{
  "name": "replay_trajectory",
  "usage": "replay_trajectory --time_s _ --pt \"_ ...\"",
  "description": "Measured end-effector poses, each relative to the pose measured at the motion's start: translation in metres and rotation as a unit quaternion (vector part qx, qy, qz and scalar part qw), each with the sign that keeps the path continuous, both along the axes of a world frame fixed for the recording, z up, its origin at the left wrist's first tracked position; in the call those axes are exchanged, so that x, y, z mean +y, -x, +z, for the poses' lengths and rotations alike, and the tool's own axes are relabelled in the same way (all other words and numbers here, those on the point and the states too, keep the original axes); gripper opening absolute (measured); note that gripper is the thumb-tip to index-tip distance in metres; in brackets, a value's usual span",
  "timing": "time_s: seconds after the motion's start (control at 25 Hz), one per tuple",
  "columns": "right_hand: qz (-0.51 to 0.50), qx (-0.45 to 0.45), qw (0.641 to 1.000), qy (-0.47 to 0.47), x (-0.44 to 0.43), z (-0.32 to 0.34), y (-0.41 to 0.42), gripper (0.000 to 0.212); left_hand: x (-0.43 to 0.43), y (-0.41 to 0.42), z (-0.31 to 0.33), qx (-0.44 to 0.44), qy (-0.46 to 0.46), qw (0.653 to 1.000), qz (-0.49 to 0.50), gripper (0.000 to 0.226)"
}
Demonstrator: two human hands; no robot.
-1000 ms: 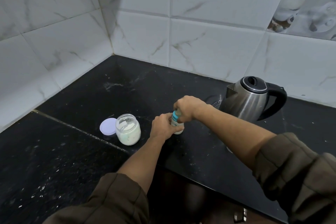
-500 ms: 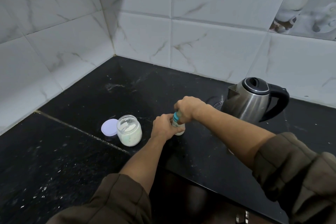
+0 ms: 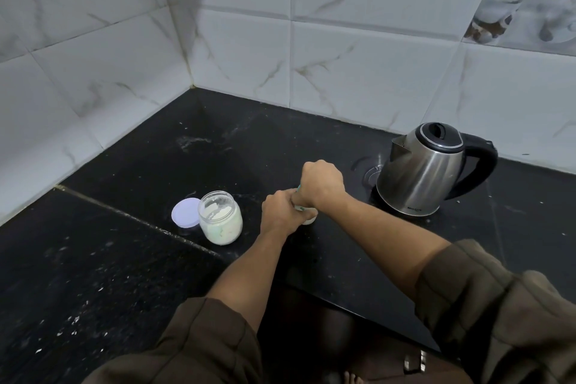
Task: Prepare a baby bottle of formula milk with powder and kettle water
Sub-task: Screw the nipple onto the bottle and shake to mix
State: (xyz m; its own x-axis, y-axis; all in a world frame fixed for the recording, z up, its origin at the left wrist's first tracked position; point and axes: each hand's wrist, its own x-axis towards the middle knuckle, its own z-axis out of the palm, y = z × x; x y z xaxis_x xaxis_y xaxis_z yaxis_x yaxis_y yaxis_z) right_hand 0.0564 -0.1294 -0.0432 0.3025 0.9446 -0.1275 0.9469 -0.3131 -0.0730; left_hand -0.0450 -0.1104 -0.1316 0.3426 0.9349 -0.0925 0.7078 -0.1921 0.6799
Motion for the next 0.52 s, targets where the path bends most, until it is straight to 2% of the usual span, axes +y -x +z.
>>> replay_trajectory --time_s 0.12,0.28,0.36,0.44,0.52 --pt "-0.044 0.039 0.998 0.010 -0.002 0.002 0.004 0.027 0.001 0.000 0.002 0.010 0.009 1.000 0.003 0.043" --pt "-0.066 0.140 0.980 0.129 -0.012 0.031 -0.018 0.042 -0.004 -0.004 0.007 -0.014 0.021 1.000 0.003 0.039" --pt "-0.084 0.195 0.966 0.148 -0.020 0.043 -0.035 0.041 -0.008 -0.007 0.007 -0.021 0.009 1.000 0.000 0.044" --pt "-0.089 0.155 0.977 0.117 -0.033 0.050 -0.052 0.031 -0.014 -0.009 0.008 -0.019 0.000 1.000 0.000 0.050" --pt "-0.094 0.069 0.989 0.094 -0.051 0.050 -0.066 0.014 -0.017 -0.009 0.006 -0.022 -0.001 1.000 0.001 0.052"
